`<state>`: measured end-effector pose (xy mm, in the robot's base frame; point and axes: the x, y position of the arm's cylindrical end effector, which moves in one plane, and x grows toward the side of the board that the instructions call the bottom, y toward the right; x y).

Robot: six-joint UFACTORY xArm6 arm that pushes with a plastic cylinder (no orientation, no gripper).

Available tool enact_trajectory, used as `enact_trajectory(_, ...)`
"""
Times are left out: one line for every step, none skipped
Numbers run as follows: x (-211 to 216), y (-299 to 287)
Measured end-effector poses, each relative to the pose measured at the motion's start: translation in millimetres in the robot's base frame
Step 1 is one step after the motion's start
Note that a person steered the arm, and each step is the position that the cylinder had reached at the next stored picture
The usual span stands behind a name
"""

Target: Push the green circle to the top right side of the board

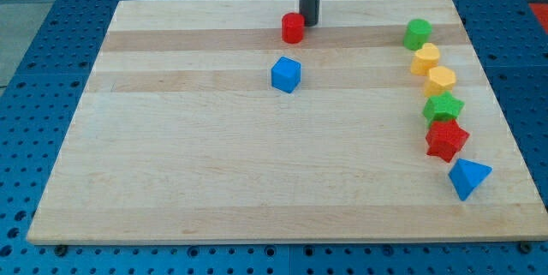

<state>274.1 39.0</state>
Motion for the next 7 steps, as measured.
enact_trajectory(16,25)
enact_trajectory(49,66)
enact_trajectory(77,95)
enact_trajectory(76,130)
enact_trajectory(68,140)
enact_trajectory(62,152)
enact_trajectory(55,165)
